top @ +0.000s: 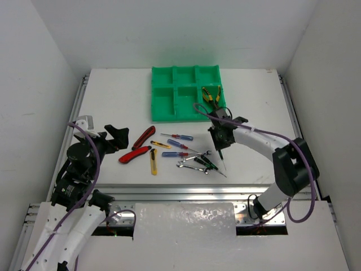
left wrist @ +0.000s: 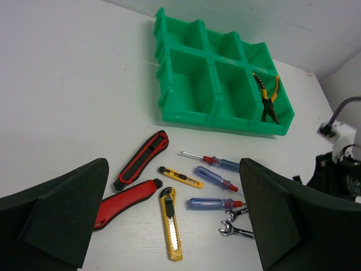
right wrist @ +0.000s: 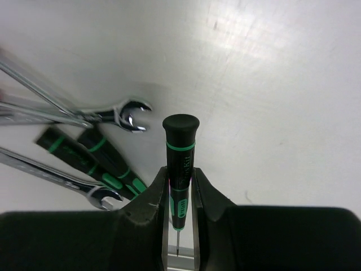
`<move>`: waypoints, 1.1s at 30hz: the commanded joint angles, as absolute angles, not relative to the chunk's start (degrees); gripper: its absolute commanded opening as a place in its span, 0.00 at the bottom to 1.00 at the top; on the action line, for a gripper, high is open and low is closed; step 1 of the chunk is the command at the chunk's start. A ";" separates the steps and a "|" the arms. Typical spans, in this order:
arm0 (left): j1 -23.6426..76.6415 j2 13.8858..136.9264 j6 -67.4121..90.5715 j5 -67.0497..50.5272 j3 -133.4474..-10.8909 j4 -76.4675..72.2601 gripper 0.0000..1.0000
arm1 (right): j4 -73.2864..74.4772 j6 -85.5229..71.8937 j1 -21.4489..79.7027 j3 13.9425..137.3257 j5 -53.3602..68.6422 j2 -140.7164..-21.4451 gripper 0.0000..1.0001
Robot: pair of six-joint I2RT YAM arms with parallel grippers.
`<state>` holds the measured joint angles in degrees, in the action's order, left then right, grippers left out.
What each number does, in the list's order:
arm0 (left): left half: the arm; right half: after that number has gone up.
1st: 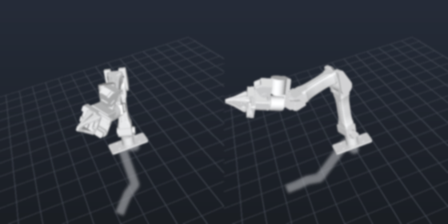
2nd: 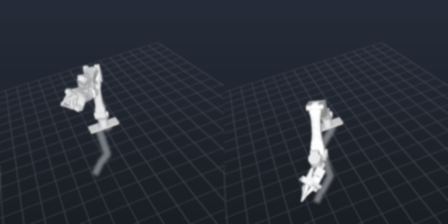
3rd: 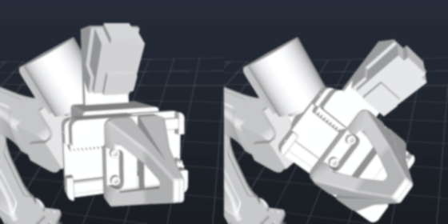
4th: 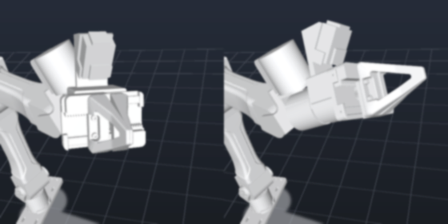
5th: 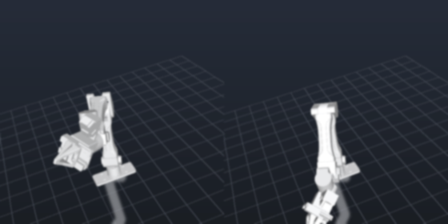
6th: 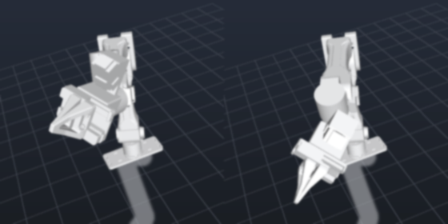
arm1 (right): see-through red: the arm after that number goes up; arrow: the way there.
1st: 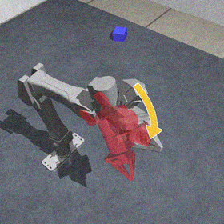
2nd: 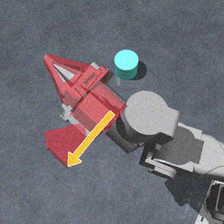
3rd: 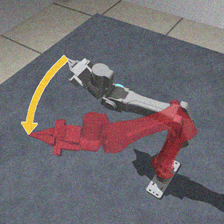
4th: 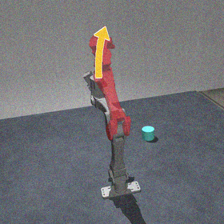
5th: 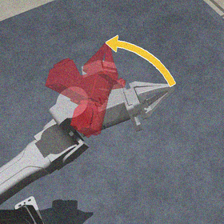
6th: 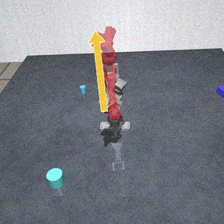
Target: Sort the tools into containers
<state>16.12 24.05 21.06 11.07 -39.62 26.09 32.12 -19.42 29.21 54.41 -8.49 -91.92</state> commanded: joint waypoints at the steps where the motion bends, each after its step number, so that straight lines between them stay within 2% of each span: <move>1: 16.52 24.26 20.48 10.46 -39.81 24.08 1.00 | 32.87 -17.93 28.92 61.68 -11.69 -88.42 0.07; 8: 16.61 23.91 20.48 10.46 -39.73 24.08 1.00 | 34.46 -12.15 27.42 80.66 -9.32 -96.23 0.05; 11: 16.61 23.99 20.48 10.46 -39.73 24.08 1.00 | 23.42 -8.26 27.07 86.81 -6.68 -99.57 0.02; 16: 16.61 23.99 20.48 10.46 -39.73 24.08 1.00 | 19.35 -9.06 24.96 100.70 -7.73 -112.04 0.02; 20: 16.61 24.08 20.48 10.20 -39.73 23.99 1.00 | 22.22 -10.28 23.38 118.06 -5.03 -122.85 0.03; 24: 16.61 24.08 20.30 9.67 -39.73 23.82 1.00 | 20.57 -10.72 23.29 125.32 -2.56 -131.38 0.05; 28: 16.61 23.82 20.30 9.58 -39.73 23.82 1.00 | 15.22 -9.76 23.47 122.88 -0.35 -134.03 0.12; 30: 16.61 23.73 20.30 9.41 -39.73 23.73 1.00 | 13.19 -8.88 23.47 121.38 -0.26 -134.65 0.19; 31: 16.61 23.73 20.30 9.23 -39.73 23.64 1.00 | 12.92 -8.70 23.38 121.20 1.22 -134.91 0.31; 33: 16.61 23.73 20.21 9.05 -39.73 23.64 1.00 | 13.44 -7.91 23.64 121.46 2.37 -134.91 0.42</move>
<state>16.16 24.03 21.04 9.98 -39.62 26.04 18.46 -9.54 23.14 120.62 -0.95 -136.27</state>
